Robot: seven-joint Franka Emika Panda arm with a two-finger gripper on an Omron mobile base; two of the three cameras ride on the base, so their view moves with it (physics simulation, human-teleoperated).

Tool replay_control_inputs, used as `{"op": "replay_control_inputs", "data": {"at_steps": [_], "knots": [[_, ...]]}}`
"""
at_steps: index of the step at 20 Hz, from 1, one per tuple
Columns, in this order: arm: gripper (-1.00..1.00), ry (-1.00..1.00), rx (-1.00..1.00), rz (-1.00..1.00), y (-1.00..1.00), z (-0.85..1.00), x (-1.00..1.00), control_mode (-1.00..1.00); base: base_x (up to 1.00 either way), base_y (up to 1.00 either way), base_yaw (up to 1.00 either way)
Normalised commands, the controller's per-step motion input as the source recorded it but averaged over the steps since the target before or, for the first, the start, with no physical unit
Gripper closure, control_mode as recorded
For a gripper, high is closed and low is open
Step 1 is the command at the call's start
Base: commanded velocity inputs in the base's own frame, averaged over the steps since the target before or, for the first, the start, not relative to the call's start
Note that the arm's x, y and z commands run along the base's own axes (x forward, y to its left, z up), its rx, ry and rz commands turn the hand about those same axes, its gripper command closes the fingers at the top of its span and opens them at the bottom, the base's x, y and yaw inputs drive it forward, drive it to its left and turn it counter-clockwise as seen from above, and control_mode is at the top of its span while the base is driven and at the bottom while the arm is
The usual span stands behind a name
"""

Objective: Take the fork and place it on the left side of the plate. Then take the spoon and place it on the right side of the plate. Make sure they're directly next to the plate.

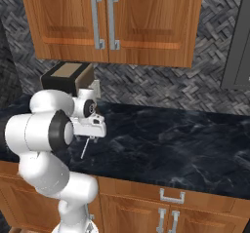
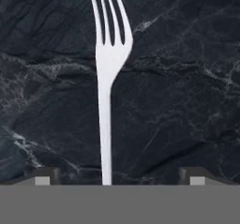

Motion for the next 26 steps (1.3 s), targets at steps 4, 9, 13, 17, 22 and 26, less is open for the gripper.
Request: {"op": "replay_control_inputs", "data": {"at_steps": [4, 9, 13, 17, 22, 26], "knots": [[-1.0, 0.0, -0.01, 0.0, 0.06, -0.33, 0.02, -1.0, 0.0, 0.0, 0.0], [-1.0, 0.0, 0.0, 0.0, 0.16, -0.21, 0.0, -1.0, 0.0, 0.0, 0.0], [-1.0, 0.0, 0.0, 0.0, 0.05, -0.19, 0.0, -1.0, 0.0, 0.0, 0.0], [-1.0, 0.0, 0.0, 0.0, 0.0, -0.2, 0.0, -1.0, 0.0, 0.0, 0.0], [1.0, 0.0, 0.0, 0.0, 0.0, -0.26, 0.0, -1.0, 0.0, 0.0, 0.0], [1.0, -0.03, 0.0, -0.01, 0.0, -0.19, -0.13, -1.0, 0.0, 0.0, 0.0]]}}
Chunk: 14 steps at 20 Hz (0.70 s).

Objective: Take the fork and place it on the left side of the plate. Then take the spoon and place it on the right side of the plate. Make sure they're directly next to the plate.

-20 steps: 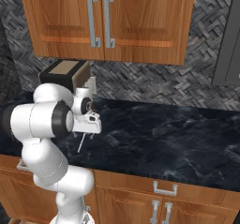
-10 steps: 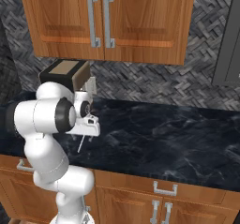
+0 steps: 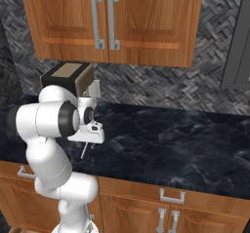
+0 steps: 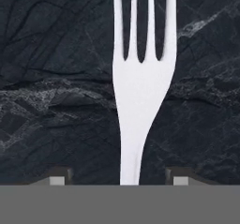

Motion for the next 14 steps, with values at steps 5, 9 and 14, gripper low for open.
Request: {"op": "replay_control_inputs", "data": {"at_steps": [5, 9, 14], "knots": [[1.0, -0.08, 0.03, -0.04, -0.21, -0.12, -0.23, -1.0, 0.0, 0.0, 0.0], [1.0, -0.09, 0.08, -0.01, -0.45, -0.07, -0.24, -1.0, 0.0, 0.0, 0.0], [1.0, -0.14, 0.06, -0.01, -0.61, 0.08, -0.45, -1.0, 0.0, 0.0, 0.0]]}}
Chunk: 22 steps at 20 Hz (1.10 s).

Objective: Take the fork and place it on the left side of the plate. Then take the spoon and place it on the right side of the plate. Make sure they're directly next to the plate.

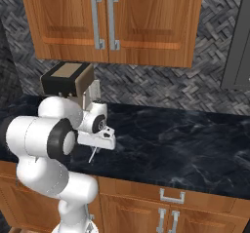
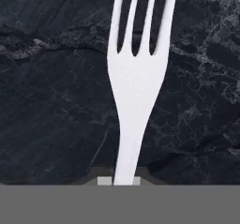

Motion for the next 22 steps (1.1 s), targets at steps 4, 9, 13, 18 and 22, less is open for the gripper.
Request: {"op": "replay_control_inputs", "data": {"at_steps": [4, 9, 13, 18, 22], "knots": [[1.0, -0.22, 0.01, 0.0, -0.47, 0.45, -0.49, -1.0, 0.0, 0.0, 0.0], [1.0, -0.22, 0.0, 0.0, -0.28, 0.59, -0.48, -1.0, 0.0, 0.0, 0.0], [1.0, -0.21, 0.0, 0.0, -0.27, 0.88, -0.39, -1.0, 0.0, 0.0, 0.0], [1.0, -0.16, 0.0, -0.01, -0.28, 1.0, -0.28, -1.0, 0.0, 0.0, 0.0], [1.0, -0.13, 0.0, -0.01, -0.25, 1.0, -0.3, -1.0, 0.0, 0.0, 0.0]]}}
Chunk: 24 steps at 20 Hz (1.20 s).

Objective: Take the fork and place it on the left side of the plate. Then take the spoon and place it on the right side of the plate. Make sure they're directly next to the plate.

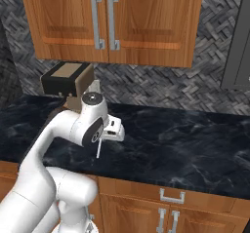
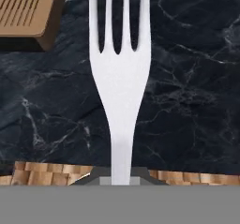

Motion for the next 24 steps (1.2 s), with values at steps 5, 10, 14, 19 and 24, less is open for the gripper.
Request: {"op": "replay_control_inputs", "data": {"at_steps": [5, 10, 14, 19, 24], "knots": [[1.0, -0.09, 0.0, -0.01, -0.11, 0.98, -0.27, -1.0, 0.0, 0.0, 0.0], [1.0, -0.02, 0.0, 0.0, -0.03, 0.18, -0.07, 1.0, -0.34, -0.04, -0.01], [1.0, 0.0, 0.0, 0.0, 0.0, 0.0, 0.0, 1.0, -0.87, 0.01, -0.12], [1.0, 0.0, 0.0, 0.0, 0.0, 0.0, 0.0, 1.0, -1.0, 0.12, -0.16], [1.0, 0.0, 0.0, 0.0, 0.0, 0.0, 0.0, 1.0, -0.94, 0.12, -0.37]]}}
